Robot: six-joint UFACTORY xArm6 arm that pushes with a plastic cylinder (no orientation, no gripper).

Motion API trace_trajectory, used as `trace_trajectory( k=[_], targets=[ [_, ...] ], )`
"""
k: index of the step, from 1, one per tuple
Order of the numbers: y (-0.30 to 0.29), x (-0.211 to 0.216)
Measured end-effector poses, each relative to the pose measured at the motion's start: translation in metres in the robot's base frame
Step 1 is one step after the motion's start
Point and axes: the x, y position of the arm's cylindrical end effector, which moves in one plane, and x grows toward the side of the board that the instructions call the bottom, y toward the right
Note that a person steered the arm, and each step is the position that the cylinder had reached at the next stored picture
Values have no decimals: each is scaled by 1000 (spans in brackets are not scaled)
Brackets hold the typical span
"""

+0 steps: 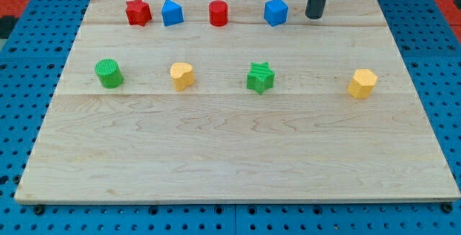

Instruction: Move the red circle closer to the triangle

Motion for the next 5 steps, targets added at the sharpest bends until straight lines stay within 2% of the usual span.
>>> trace_trajectory(
  k=[5],
  targets=[
    [21, 6]
  ],
)
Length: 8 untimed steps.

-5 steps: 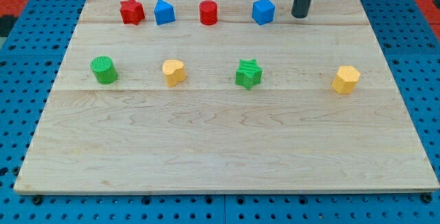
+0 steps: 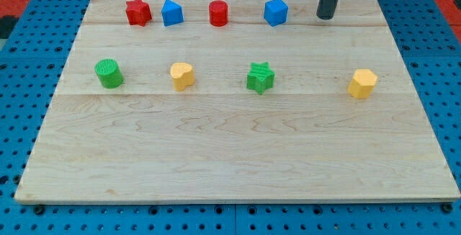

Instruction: Move the red circle closer to the triangle

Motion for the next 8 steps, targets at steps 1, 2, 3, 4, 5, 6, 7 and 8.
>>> trace_trajectory(
  k=[1, 2, 3, 4, 5, 6, 7, 8],
  targets=[
    [-5, 28],
    [-38, 28],
    [-40, 28],
    [-13, 15],
    [-6, 8],
    [-1, 3],
    [4, -3],
    [5, -6]
  ],
)
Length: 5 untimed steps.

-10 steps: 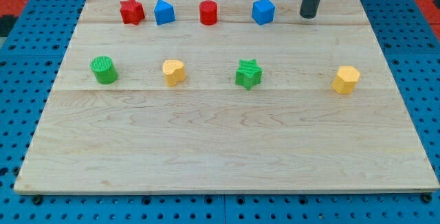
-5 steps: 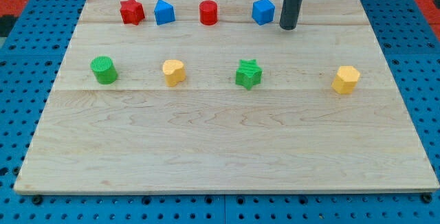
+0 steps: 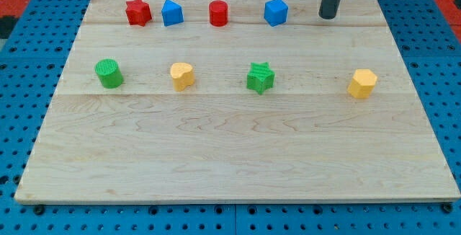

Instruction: Move the red circle closer to the triangle

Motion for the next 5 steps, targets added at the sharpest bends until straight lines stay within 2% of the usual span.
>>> trace_trajectory(
  k=[3, 4, 5],
  targets=[
    [0, -7],
    [-14, -33],
    [-83, -49]
  ],
)
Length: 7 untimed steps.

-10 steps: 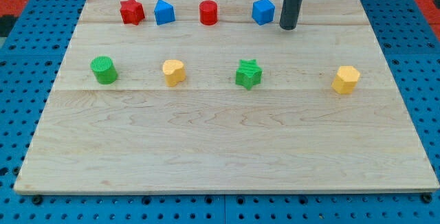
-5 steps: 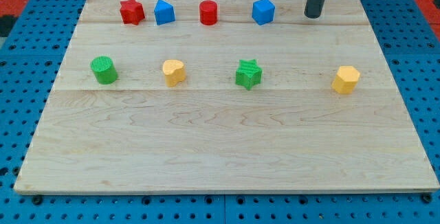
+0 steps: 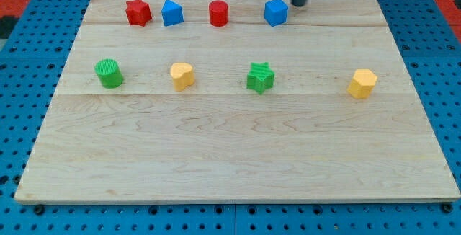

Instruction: Move the red circle closer to the triangle

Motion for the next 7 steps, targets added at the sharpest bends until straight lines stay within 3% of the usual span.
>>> trace_trajectory(
  k=[1, 3, 4, 7],
  targets=[
    [-43, -12],
    [-77, 31],
    [-122, 32],
    [-139, 30]
  ],
)
